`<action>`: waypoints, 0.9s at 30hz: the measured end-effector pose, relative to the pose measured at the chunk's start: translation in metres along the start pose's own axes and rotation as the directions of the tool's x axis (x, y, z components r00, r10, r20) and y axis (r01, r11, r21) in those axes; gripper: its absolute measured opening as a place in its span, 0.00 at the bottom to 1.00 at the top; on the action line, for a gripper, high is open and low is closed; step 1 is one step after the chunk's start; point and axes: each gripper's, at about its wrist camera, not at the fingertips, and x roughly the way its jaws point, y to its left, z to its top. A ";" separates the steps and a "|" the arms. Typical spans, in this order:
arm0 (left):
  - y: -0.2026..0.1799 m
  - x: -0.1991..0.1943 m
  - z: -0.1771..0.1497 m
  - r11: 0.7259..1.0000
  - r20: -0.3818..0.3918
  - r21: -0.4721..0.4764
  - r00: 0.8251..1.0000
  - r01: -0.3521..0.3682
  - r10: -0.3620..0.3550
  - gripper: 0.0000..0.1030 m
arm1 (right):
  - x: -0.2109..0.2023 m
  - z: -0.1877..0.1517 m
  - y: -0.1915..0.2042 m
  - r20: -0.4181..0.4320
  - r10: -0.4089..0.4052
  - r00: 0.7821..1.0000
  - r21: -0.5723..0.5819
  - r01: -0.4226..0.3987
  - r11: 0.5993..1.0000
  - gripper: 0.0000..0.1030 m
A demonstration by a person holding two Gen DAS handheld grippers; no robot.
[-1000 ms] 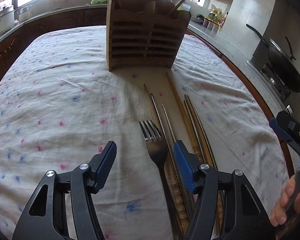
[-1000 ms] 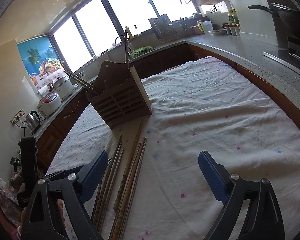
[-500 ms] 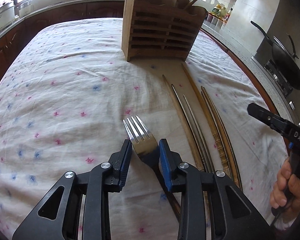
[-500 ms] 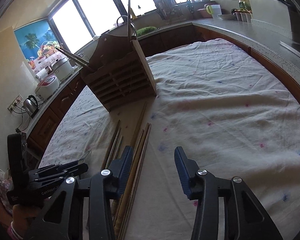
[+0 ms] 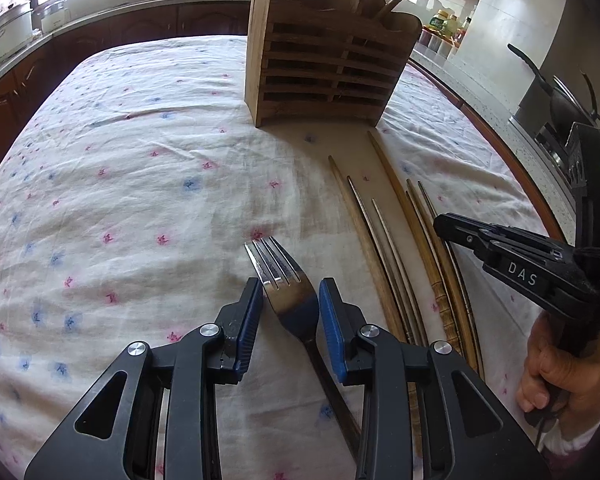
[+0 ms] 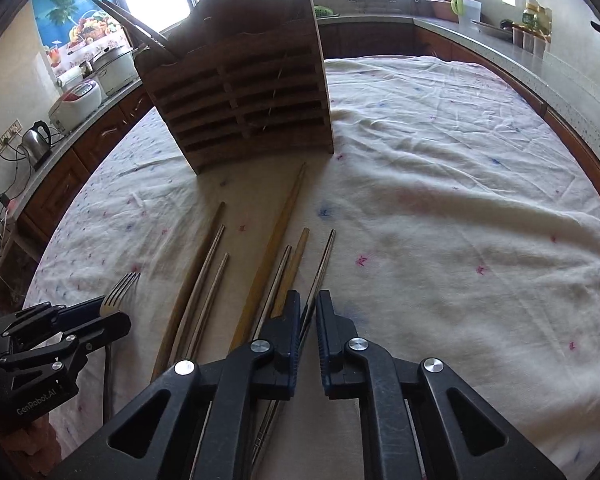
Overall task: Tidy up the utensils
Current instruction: 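Grasp the fork by its handle with the left tool while the right tool grasps a metal chopstick, then lift the fork with the left tool while the right tool lifts the metal chopstick toward the holder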
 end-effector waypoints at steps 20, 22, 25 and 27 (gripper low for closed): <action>0.007 -0.041 -0.001 0.997 0.116 -0.043 0.991 0.068 -0.062 0.20 | -0.046 0.006 0.007 0.122 0.085 0.989 0.032 -0.090 0.995 0.04; 0.007 -0.058 0.001 0.996 0.154 -0.043 0.985 0.084 -0.077 0.20 | -0.068 0.007 0.009 0.162 0.100 0.982 0.026 -0.105 0.994 0.04; 0.004 -0.086 0.005 0.994 0.221 -0.032 0.971 0.104 -0.094 0.19 | -0.099 0.010 0.010 0.224 0.105 0.969 0.018 -0.112 0.994 0.04; 0.002 -0.103 0.008 0.994 0.261 -0.021 0.960 0.110 -0.101 0.18 | -0.118 0.013 0.011 0.264 0.109 0.958 0.013 -0.116 0.993 0.04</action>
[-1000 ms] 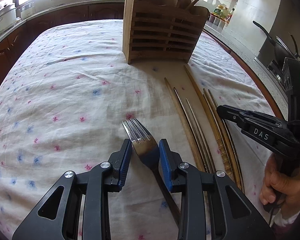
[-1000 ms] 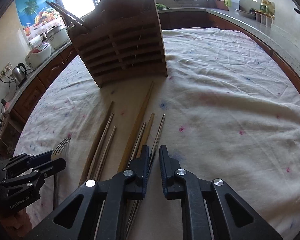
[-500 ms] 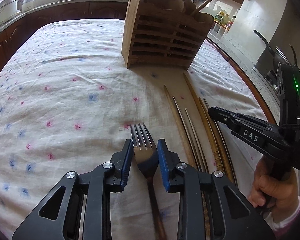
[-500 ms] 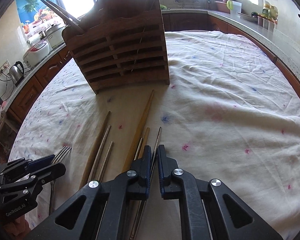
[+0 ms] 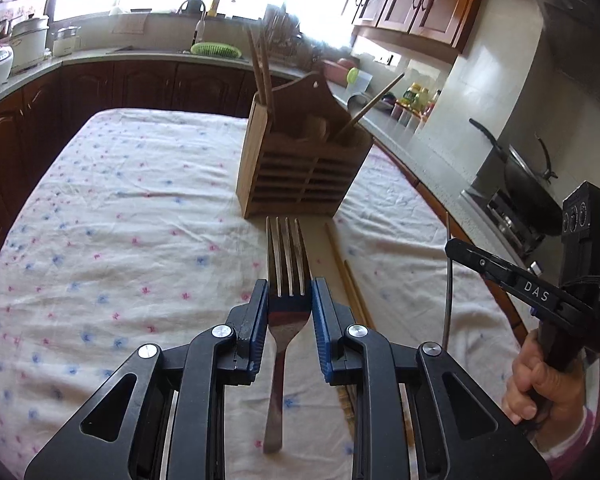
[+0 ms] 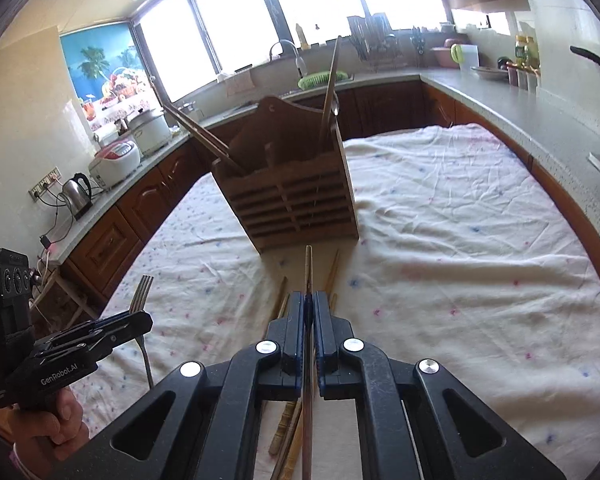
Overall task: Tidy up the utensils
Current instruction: 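Lift the fork with the left tool while the right tool lifts the metal chopstick toward the holder, then lower the fork into the wooden holder with the left tool while the right tool lowers its chopstick in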
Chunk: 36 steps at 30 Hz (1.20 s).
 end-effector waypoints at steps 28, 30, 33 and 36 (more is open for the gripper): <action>-0.011 -0.036 0.066 0.994 0.177 0.031 0.978 0.103 -0.107 0.02 | -0.054 0.067 -0.005 0.240 0.019 0.971 0.012 -0.023 1.000 0.04; -0.010 -0.035 0.075 0.994 0.196 0.030 0.974 0.107 -0.111 0.02 | -0.055 0.075 -0.007 0.261 0.018 0.965 0.021 -0.024 0.999 0.04; -0.008 -0.034 0.091 0.992 0.227 0.026 0.966 0.121 -0.123 0.02 | -0.054 0.090 -0.012 0.293 0.022 0.956 0.036 -0.034 0.999 0.04; -0.008 -0.033 0.109 0.991 0.264 0.024 0.956 0.129 -0.131 0.02 | -0.054 0.106 -0.016 0.331 0.019 0.943 0.050 -0.038 0.998 0.04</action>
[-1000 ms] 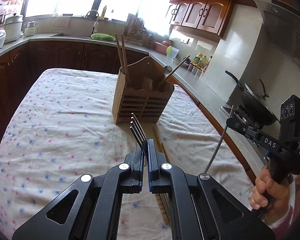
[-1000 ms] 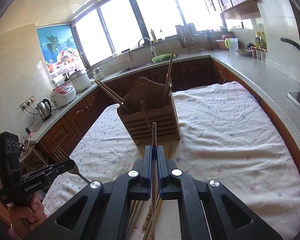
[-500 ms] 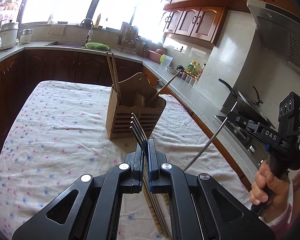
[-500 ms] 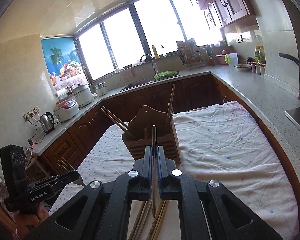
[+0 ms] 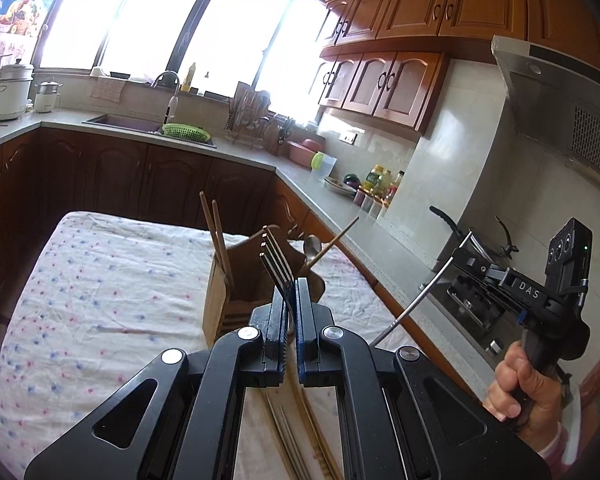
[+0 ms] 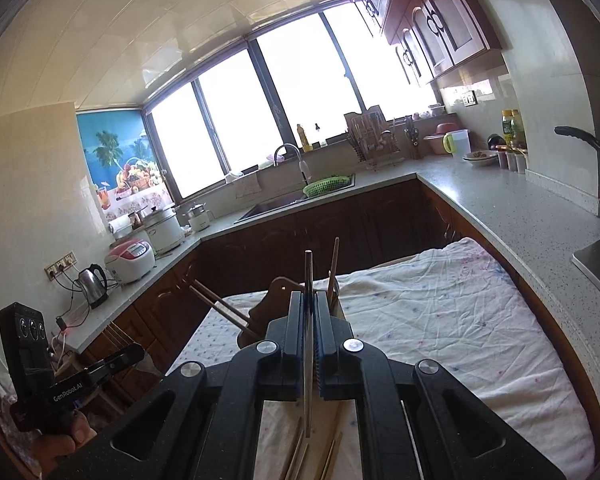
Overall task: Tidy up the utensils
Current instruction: 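Lower the fork into the wooden holder with the left tool while the right tool lowers its chopstick in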
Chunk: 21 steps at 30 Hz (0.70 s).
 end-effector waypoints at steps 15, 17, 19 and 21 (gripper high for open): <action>0.015 0.063 0.048 0.999 0.141 -0.045 0.990 0.016 -0.010 0.02 | 0.065 0.048 0.007 0.110 -0.034 0.993 -0.014 0.036 0.999 0.04; 0.020 0.076 0.044 0.999 0.133 -0.054 0.991 0.006 0.001 0.02 | 0.079 0.043 0.005 0.096 -0.038 0.995 -0.016 0.040 0.999 0.04; 0.025 0.088 0.037 0.998 0.114 -0.062 0.993 -0.003 0.010 0.02 | 0.091 0.036 0.003 0.080 -0.044 0.996 -0.020 0.046 0.999 0.04; 0.030 0.099 0.028 0.998 0.087 -0.066 0.996 -0.022 0.028 0.02 | 0.102 0.027 -0.001 0.055 -0.048 0.997 -0.019 0.050 0.999 0.04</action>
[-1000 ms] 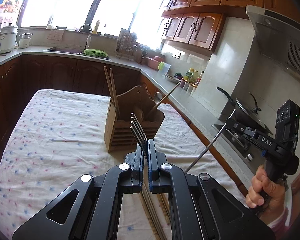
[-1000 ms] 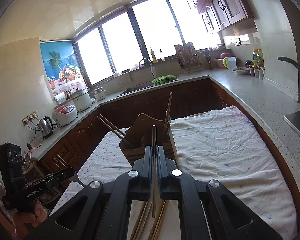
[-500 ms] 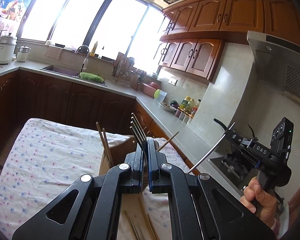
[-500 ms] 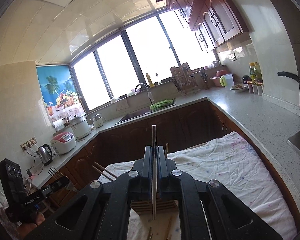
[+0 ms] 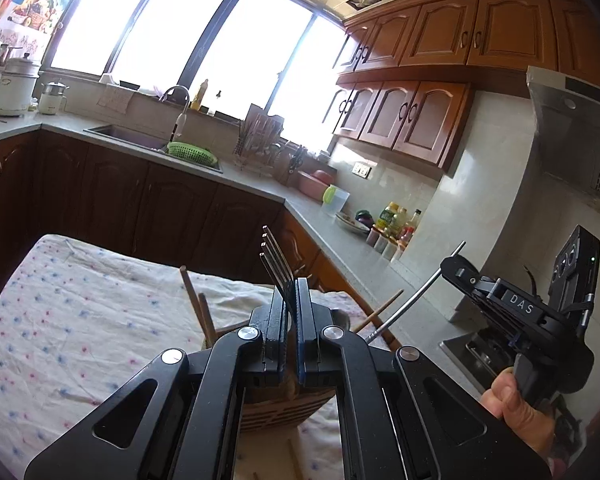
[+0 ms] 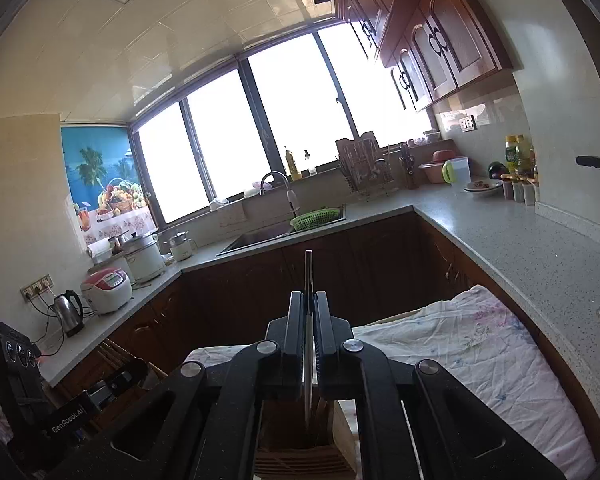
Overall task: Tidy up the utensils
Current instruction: 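Lower the fork into the wooden holder with the left tool while the right tool lowers its chopstick in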
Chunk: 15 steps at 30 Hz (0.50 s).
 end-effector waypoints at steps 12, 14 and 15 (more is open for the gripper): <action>0.022 0.033 -0.043 0.999 -0.158 -0.007 0.987 -0.044 0.043 0.02 | 0.048 -0.048 -0.020 -0.170 -0.003 0.985 0.037 0.010 0.999 0.04; 0.022 0.036 -0.048 0.999 -0.176 0.000 0.983 -0.050 0.050 0.03 | 0.047 -0.048 -0.018 -0.163 -0.008 0.987 0.025 0.012 1.000 0.04; 0.023 0.036 -0.049 0.999 -0.175 0.004 0.983 -0.051 0.050 0.03 | 0.046 -0.047 -0.018 -0.166 -0.008 0.986 0.026 0.013 1.000 0.04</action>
